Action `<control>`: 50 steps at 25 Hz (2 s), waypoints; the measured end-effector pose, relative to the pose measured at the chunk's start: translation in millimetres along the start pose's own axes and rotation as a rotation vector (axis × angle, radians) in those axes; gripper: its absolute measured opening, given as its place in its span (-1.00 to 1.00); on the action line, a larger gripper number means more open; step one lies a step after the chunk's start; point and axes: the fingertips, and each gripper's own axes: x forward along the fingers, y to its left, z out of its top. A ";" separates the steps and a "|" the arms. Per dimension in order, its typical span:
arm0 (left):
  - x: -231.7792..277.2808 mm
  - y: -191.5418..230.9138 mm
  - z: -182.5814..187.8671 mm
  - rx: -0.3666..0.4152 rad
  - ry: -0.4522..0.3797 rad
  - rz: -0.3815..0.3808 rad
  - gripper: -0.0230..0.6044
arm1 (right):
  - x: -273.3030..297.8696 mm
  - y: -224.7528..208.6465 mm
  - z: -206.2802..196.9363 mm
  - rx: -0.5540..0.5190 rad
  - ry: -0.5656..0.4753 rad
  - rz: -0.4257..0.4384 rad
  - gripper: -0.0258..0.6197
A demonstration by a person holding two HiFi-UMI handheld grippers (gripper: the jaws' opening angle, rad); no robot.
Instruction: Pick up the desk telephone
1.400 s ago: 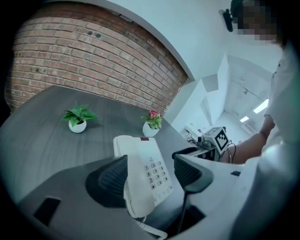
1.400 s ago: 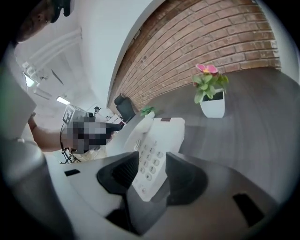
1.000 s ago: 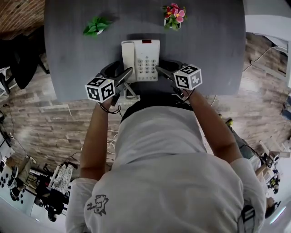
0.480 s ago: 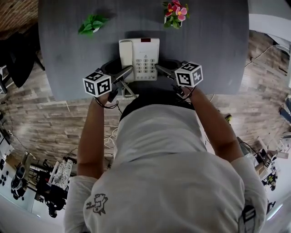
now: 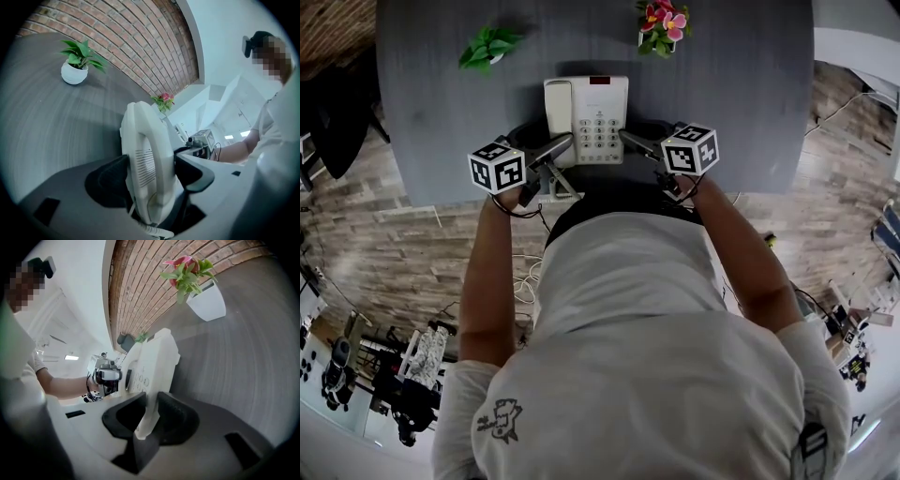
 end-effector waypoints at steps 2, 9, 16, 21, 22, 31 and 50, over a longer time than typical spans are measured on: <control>-0.2 -0.2 0.2 -0.002 -0.009 0.011 0.12 | -0.2 -0.7 0.0 0.005 0.008 -0.006 -0.66; -4.4 -3.2 -3.2 -0.006 -0.023 0.058 0.08 | -0.8 2.0 0.1 0.000 0.028 -0.027 -0.69; -22.4 -19.8 -6.0 0.008 -0.068 0.095 0.07 | -7.6 21.2 2.4 -0.040 0.012 -0.022 -0.69; -40.5 -39.2 -3.3 0.038 -0.103 0.105 0.06 | -18.2 44.8 8.7 -0.092 -0.010 -0.018 -0.70; -44.5 -43.8 -2.2 0.046 -0.113 0.110 0.06 | -20.6 49.9 10.2 -0.103 -0.017 -0.018 -0.70; -87.9 -87.0 5.5 0.119 -0.204 0.114 0.05 | -41.8 104.5 19.2 -0.199 -0.079 -0.014 -0.71; -139.1 -157.0 -19.2 0.235 -0.284 0.096 0.05 | -81.8 179.6 -12.1 -0.295 -0.165 -0.047 -0.71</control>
